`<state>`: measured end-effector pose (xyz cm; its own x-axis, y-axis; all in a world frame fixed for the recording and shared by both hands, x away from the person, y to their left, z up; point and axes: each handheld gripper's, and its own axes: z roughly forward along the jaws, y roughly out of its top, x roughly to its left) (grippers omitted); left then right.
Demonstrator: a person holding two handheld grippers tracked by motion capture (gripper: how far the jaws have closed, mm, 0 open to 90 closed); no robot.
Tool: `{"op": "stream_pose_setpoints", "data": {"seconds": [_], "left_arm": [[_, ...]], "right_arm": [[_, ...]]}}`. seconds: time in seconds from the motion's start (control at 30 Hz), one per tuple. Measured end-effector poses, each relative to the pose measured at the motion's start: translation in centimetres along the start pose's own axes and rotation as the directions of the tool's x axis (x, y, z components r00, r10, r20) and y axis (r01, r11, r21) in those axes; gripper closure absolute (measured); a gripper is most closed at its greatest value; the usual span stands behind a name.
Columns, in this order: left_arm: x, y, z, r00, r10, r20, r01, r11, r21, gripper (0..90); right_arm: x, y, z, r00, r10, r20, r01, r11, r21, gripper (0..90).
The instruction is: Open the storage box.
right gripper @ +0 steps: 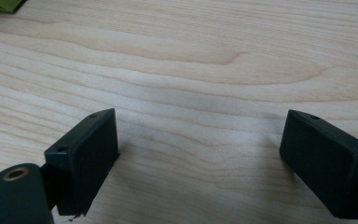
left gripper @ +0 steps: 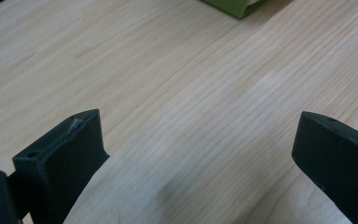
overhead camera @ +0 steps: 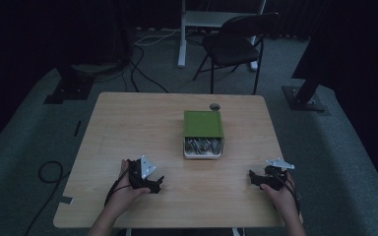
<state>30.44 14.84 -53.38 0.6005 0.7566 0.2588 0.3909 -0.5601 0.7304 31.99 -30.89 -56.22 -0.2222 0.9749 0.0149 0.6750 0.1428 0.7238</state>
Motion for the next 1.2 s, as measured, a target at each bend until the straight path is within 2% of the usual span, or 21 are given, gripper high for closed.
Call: {"op": "stream_pose_setpoints", "data": {"seconds": [0.1, 0.2, 0.33, 0.4, 0.63, 0.83, 0.87, 0.97, 1.03, 1.1, 1.2], "left_arm": [[-0.5, 0.5, 0.1, 0.9992, 0.037, -0.014, -0.037, 0.9993, -0.007, 2.9], [-1.1, 1.1, 0.2, 0.995, 0.097, -0.023, -0.097, 0.9952, -0.003, 2.9], [-1.6, 1.8, 0.4, 0.9932, 0.115, -0.019, -0.115, 0.9931, -0.02, 2.9], [-1.9, 2.0, 0.5, 0.9897, 0.141, -0.025, -0.141, 0.9898, -0.017, 2.9], [-3.1, 2.9, 1.0, 0.9815, 0.19, -0.019, -0.191, 0.981, -0.035, 2.9], [-4.1, 3.7, 1.4, 0.9639, 0.264, -0.034, -0.265, 0.9635, -0.036, 2.9], [-4.3, 3.9, 1.5, 0.9576, 0.286, -0.036, -0.287, 0.9573, -0.035, 3.0], [-4.6, 4.2, 1.8, 0.953, 0.3, -0.04, -0.302, 0.9528, -0.035, 3.3], [-4.8, 4.4, 1.9, 0.9451, 0.323, -0.047, -0.325, 0.9453, -0.029, 5.4], [-5.0, 4.6, 2.0, 0.9422, 0.332, -0.045, -0.334, 0.9421, -0.033, 5.4], [-5.5, 4.9, 2.2, 0.9249, 0.376, -0.057, -0.378, 0.9252, -0.033, 5.4]], "right_arm": [[0.0, 0.0, 0.0, 1.0, -0.002, -0.001, 0.002, 1.0, 0.0, 11.1], [0.0, 0.0, 0.0, 1.0, -0.003, -0.002, 0.003, 1.0, 0.0, 11.1], [0.0, 0.0, 0.0, 1.0, -0.003, -0.003, 0.003, 1.0, 0.0, 11.1], [0.0, 0.0, 0.0, 1.0, -0.001, -0.003, 0.001, 1.0, 0.0, 11.1], [0.0, 0.0, 0.0, 1.0, -0.002, -0.004, 0.002, 1.0, 0.0, 11.1], [0.0, 0.0, 0.0, 1.0, -0.002, -0.004, 0.002, 1.0, 0.0, 11.1], [0.0, 0.0, 0.0, 1.0, -0.002, -0.005, 0.002, 1.0, 0.0, 11.1], [0.0, 0.0, 0.0, 1.0, -0.002, -0.005, 0.002, 1.0, 0.0, 11.0], [0.0, 0.0, 0.0, 1.0, -0.002, -0.005, 0.002, 1.0, 0.0, 11.0], [-0.1, 0.0, 0.0, 1.0, -0.002, -0.005, 0.002, 1.0, 0.0, 11.1], [-0.1, 0.0, 0.0, 1.0, -0.002, -0.006, 0.002, 1.0, 0.0, 11.1]]}}
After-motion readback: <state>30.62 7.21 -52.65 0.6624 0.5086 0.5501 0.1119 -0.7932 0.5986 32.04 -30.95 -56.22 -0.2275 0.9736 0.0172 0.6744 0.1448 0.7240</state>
